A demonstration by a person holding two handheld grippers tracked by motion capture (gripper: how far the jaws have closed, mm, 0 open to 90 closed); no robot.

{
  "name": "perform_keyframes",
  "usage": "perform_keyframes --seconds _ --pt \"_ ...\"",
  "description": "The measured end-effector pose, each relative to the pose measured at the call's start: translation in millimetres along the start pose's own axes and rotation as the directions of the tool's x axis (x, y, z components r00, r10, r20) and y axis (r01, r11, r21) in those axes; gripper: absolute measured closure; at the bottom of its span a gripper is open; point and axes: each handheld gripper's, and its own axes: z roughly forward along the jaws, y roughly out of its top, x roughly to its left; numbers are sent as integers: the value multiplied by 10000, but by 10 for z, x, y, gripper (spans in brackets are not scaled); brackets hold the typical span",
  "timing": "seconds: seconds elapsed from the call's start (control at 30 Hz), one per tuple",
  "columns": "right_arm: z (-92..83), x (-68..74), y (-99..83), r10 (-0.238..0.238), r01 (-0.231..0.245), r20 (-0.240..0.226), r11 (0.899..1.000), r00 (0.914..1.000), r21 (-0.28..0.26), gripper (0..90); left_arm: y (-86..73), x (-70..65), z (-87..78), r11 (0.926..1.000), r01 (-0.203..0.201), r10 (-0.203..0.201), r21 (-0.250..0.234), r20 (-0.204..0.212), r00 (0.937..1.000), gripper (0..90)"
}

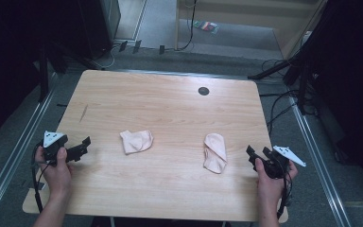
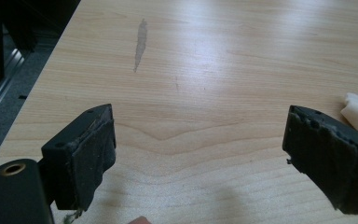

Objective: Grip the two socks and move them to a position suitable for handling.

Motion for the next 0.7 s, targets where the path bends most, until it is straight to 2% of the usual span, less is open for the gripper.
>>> perform_keyframes --seconds 0.2,0.23,0.3,0.37,0.4,0.47,0.5,0.53,0.6,0.7 --pt "0 156 31 91 -88 -366 9999 9993 77 338 4 7 6 10000 58 -58 40 -45 10000 125" --pt "21 241 39 17 -9 -536 9999 9986 158 382 4 7 9 10000 89 -88 38 -51 9999 131" --pt "53 337 35 -100 121 -589 9993 9982 348 404 4 10 8 9999 99 -98 43 -53 9999 131" --pt "68 383 30 -166 195 -744 9991 9971 378 421 3 9 6 10000 63 -63 33 -24 10000 131" --pt "112 492 16 -290 342 -954 9980 9950 530 443 3 10 6 10000 63 -63 34 -7 10000 132" --pt "128 527 8 -345 405 -994 9974 9944 592 445 4 11 8 9999 92 -92 46 -21 10000 132" --pt "187 615 -22 -616 700 -1101 9948 9920 738 441 5 14 9 9999 96 -96 56 -17 10000 132" --pt "216 654 -40 -683 785 -1156 9932 9909 856 437 6 14 11 9999 132 -131 83 -41 9999 132" --pt "242 685 -58 -680 808 -1274 9919 9895 980 434 7 14 11 9998 145 -144 108 -60 9999 132" --pt "327 750 -118 -512 748 -1511 9851 9872 1551 421 9 5 22 9998 107 -106 141 -76 9999 132"
